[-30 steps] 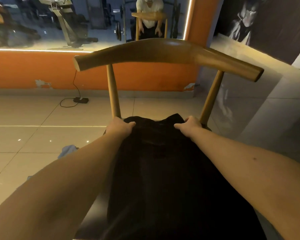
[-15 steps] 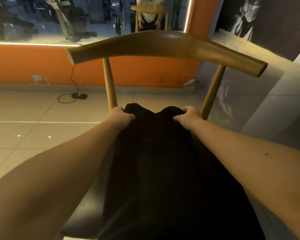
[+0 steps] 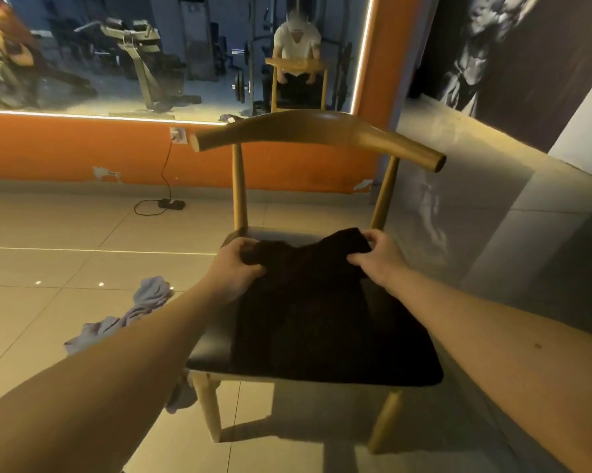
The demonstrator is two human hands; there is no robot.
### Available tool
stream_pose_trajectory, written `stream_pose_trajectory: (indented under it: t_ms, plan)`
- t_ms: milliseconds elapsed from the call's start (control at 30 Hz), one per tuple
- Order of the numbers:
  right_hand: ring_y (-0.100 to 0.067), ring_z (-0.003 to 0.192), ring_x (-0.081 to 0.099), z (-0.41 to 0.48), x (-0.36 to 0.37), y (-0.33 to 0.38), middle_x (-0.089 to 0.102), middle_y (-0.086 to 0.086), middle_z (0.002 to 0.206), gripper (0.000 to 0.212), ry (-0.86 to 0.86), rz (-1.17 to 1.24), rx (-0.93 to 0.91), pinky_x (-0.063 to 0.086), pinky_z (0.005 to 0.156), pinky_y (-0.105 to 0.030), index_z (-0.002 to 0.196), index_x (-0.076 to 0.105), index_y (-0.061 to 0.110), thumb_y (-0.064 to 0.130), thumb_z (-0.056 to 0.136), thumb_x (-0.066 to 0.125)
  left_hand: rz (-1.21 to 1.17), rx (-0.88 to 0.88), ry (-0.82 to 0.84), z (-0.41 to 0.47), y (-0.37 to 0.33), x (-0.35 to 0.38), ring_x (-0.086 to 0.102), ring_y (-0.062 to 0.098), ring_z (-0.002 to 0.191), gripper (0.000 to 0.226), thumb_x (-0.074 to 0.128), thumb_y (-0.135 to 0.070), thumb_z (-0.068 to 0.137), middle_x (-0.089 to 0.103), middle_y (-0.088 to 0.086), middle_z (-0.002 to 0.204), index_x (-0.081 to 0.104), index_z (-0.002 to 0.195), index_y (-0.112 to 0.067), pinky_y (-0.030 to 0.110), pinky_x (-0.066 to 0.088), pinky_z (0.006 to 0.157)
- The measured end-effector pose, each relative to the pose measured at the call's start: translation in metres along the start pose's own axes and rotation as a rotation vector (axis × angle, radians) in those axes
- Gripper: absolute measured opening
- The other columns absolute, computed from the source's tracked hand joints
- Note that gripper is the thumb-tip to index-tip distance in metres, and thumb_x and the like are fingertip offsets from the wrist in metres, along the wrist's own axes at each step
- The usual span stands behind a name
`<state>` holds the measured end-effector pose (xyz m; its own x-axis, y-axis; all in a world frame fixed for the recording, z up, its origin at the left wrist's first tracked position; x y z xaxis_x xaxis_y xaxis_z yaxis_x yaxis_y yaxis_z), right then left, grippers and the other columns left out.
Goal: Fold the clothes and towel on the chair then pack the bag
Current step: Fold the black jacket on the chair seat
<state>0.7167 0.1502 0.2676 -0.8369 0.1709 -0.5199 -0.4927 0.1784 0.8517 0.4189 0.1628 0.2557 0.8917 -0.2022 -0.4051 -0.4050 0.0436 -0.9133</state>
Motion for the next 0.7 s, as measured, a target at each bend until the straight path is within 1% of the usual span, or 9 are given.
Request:
stream_pose_trajectory:
  t_ms: [67, 100, 167, 300, 400, 500, 567, 633, 700]
  plan:
    - [-0.007, 0.096, 0.058, -0.028, 0.005, -0.011, 0.061, 0.016, 0.098, 0.031, 0.027, -0.034, -0.028, 0.040, 0.070, -0.012, 0.112, 0.062, 0.025, 0.013, 0.087, 0.076, 0.057, 0.008, 0.026, -0.026, 0.011, 0.008, 0.064, 0.023, 0.114, 0.036, 0.068, -0.003, 0.092, 0.067, 0.004, 0.116, 0.061, 0.124, -0.017, 0.043, 0.051, 0.104]
    - [-0.008, 0.093, 0.061, -0.042, 0.009, -0.017, 0.065, 0.011, 0.095, 0.023, 0.044, -0.050, -0.049, 0.040, 0.067, -0.011, 0.104, 0.066, 0.024, 0.011, 0.087, 0.075, 0.086, 0.011, 0.022, -0.036, 0.018, 0.012, 0.066, 0.022, 0.109, 0.030, 0.068, -0.004, 0.093, 0.068, 0.004, 0.111, 0.064, 0.118, -0.019, 0.043, 0.053, 0.102]
    - [-0.010, 0.091, 0.062, -0.068, 0.015, -0.032, 0.068, 0.005, 0.093, 0.019, 0.048, -0.099, -0.080, 0.041, 0.067, -0.014, 0.095, 0.068, 0.025, 0.009, 0.087, 0.074, 0.120, 0.015, 0.007, -0.055, 0.033, 0.019, 0.067, 0.018, 0.103, 0.024, 0.069, -0.005, 0.092, 0.070, 0.001, 0.106, 0.067, 0.108, -0.023, 0.044, 0.054, 0.101]
    - [-0.009, 0.090, 0.060, -0.106, 0.019, -0.055, 0.064, 0.006, 0.097, 0.023, 0.060, -0.257, -0.163, 0.041, 0.066, -0.014, 0.094, 0.064, 0.026, 0.008, 0.084, 0.074, 0.221, 0.103, -0.020, -0.082, 0.050, 0.029, 0.061, 0.013, 0.114, 0.022, 0.069, -0.002, 0.090, 0.067, -0.007, 0.116, 0.065, 0.097, -0.022, 0.043, 0.048, 0.109]
    - [-0.011, 0.100, 0.058, -0.123, 0.019, -0.067, 0.059, 0.008, 0.108, 0.028, 0.129, -0.362, -0.250, 0.046, 0.076, -0.016, 0.091, 0.056, 0.026, 0.008, 0.081, 0.074, 0.411, 0.201, 0.028, -0.095, 0.056, 0.031, 0.057, 0.014, 0.122, 0.025, 0.071, -0.007, 0.088, 0.060, -0.008, 0.132, 0.062, 0.104, -0.025, 0.035, 0.050, 0.107]
    - [-0.009, 0.110, 0.054, -0.132, 0.015, -0.076, 0.053, 0.012, 0.116, 0.025, 0.162, -0.491, -0.330, 0.048, 0.088, -0.019, 0.087, 0.054, 0.024, 0.014, 0.082, 0.076, 0.665, 0.332, 0.090, -0.103, 0.063, 0.031, 0.053, 0.017, 0.130, 0.018, 0.071, -0.018, 0.091, 0.052, -0.005, 0.147, 0.060, 0.104, -0.025, 0.028, 0.048, 0.105]
    - [-0.003, 0.117, 0.046, -0.138, 0.013, -0.083, 0.049, 0.014, 0.126, 0.022, 0.190, -0.569, -0.372, 0.044, 0.097, -0.019, 0.086, 0.055, 0.025, 0.020, 0.084, 0.076, 0.782, 0.394, 0.065, -0.107, 0.068, 0.027, 0.052, 0.023, 0.133, 0.016, 0.070, -0.014, 0.093, 0.050, 0.000, 0.150, 0.059, 0.102, -0.022, 0.028, 0.047, 0.105]
    - [-0.005, 0.124, 0.043, -0.144, 0.011, -0.091, 0.045, 0.015, 0.135, 0.021, 0.227, -0.634, -0.381, 0.043, 0.101, -0.022, 0.088, 0.055, 0.029, 0.021, 0.085, 0.074, 0.841, 0.430, 0.049, -0.110, 0.074, 0.024, 0.053, 0.027, 0.133, 0.020, 0.073, -0.011, 0.091, 0.051, 0.003, 0.150, 0.058, 0.100, -0.021, 0.030, 0.048, 0.106]
    - [-0.006, 0.130, 0.039, -0.149, 0.009, -0.097, 0.042, 0.015, 0.141, 0.023, 0.243, -0.630, -0.384, 0.041, 0.105, -0.025, 0.094, 0.054, 0.030, 0.018, 0.084, 0.071, 0.842, 0.431, 0.058, -0.114, 0.076, 0.020, 0.051, 0.026, 0.135, 0.024, 0.075, -0.020, 0.088, 0.050, 0.001, 0.150, 0.055, 0.099, -0.027, 0.035, 0.046, 0.111]
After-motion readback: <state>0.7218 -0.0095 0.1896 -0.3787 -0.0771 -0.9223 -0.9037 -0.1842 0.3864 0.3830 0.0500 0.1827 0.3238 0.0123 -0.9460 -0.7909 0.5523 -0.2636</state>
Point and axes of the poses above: each hand's wrist, its own z-axis towards the middle knuckle, its own x-axis out of the palm, y = z × x, the point moved 5 cm from there along z, towards the middle knuckle
